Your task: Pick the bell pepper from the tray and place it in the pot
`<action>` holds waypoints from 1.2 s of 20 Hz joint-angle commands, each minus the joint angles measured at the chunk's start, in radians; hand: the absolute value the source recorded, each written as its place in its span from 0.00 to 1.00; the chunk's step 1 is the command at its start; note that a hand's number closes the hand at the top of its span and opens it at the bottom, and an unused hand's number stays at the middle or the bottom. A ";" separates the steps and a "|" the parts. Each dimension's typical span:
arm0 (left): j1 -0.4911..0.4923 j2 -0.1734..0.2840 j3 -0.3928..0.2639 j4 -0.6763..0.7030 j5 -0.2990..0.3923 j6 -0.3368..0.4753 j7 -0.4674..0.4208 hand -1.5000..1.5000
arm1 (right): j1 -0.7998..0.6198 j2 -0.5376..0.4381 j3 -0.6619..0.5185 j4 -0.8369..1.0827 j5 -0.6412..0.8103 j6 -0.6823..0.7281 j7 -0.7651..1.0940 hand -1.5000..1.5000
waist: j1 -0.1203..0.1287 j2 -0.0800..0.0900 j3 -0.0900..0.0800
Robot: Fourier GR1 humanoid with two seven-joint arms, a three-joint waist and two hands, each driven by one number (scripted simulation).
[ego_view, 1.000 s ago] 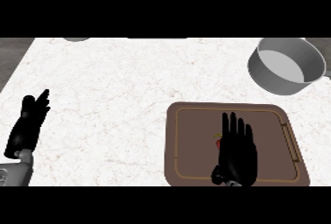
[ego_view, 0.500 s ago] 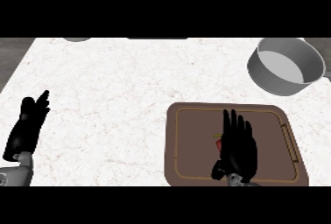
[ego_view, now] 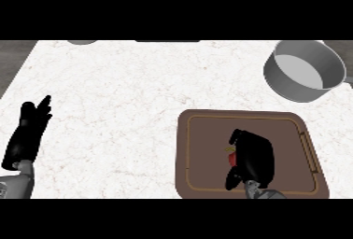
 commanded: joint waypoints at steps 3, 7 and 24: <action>0.025 -0.019 -0.012 -0.057 -0.017 -0.003 0.024 0.50 | -0.014 -0.056 0.029 0.046 0.113 -0.063 -0.024 1.00 | 0.003 0.007 0.005; -0.011 -0.038 -0.009 -0.013 -0.050 0.020 0.019 0.50 | -0.017 -0.028 0.065 0.025 0.165 -0.094 -0.010 1.00 | -0.001 0.008 0.005; 0.070 -0.011 0.041 -0.045 0.005 0.001 -0.002 0.50 | -0.026 -0.789 -0.863 0.285 -0.673 -0.053 -0.902 1.00 | -0.047 0.002 0.016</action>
